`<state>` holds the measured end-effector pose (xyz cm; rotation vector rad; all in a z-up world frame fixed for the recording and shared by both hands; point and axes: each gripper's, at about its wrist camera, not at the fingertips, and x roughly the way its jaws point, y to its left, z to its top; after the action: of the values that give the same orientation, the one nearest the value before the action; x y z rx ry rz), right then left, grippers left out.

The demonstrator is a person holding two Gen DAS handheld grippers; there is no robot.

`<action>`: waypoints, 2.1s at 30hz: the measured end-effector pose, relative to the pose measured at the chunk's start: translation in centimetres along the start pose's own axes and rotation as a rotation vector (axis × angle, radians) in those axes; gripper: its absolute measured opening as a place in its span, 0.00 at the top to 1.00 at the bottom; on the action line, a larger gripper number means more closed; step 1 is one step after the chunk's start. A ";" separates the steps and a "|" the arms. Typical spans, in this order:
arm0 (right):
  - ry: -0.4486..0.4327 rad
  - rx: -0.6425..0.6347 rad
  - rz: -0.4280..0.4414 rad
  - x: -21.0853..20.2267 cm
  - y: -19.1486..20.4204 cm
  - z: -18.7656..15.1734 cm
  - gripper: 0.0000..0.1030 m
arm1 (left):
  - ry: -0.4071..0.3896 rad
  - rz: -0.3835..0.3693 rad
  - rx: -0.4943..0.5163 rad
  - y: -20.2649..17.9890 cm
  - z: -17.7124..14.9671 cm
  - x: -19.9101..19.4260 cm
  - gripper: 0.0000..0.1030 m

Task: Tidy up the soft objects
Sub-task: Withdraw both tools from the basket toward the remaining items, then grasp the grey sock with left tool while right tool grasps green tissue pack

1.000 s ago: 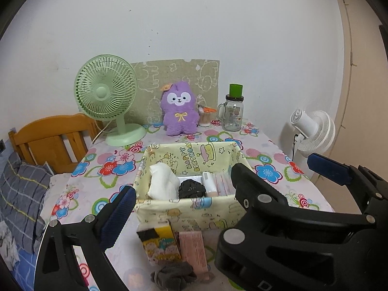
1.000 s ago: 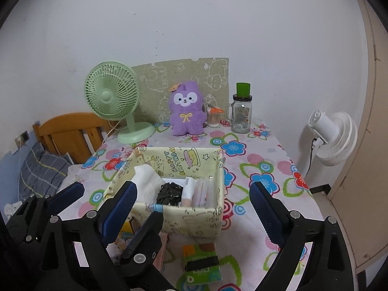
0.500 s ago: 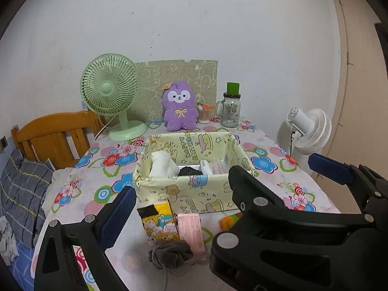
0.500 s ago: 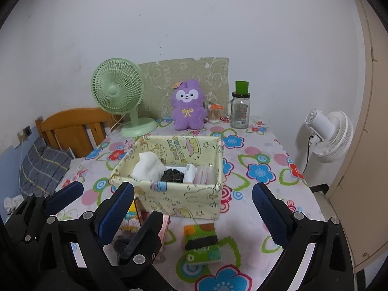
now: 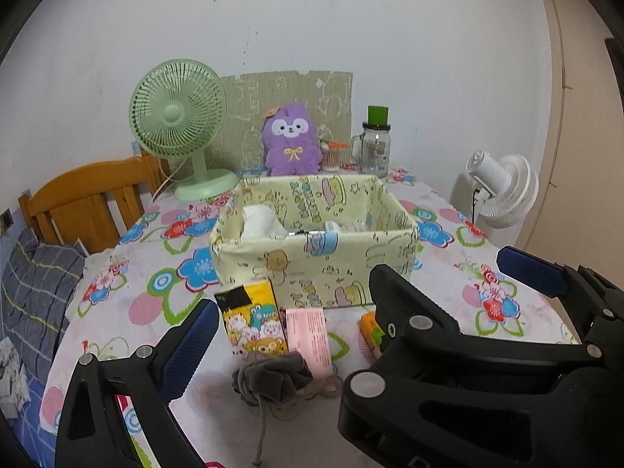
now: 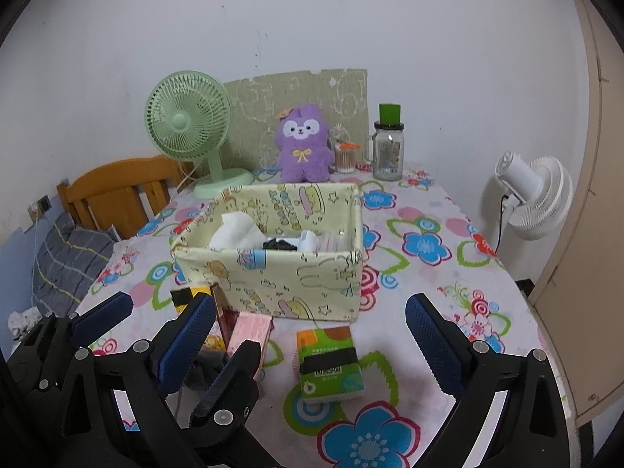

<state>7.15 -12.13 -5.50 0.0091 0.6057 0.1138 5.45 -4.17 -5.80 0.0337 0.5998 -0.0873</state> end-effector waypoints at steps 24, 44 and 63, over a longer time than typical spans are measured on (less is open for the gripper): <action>0.129 0.021 0.003 6.0 0.3 -3.9 0.03 | 0.114 0.048 -0.034 1.4 -3.8 4.8 0.33; 0.178 0.085 -0.022 8.6 -1.8 -3.9 0.08 | 0.134 0.080 0.010 0.0 -3.5 7.3 0.60; 0.261 0.138 -0.003 10.3 -2.4 -4.2 0.55 | 0.151 0.097 0.037 -0.2 -3.5 8.1 0.66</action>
<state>13.39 -13.46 -14.86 0.1287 0.8731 0.0708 10.14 -4.79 -13.25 0.1065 0.7461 -0.0015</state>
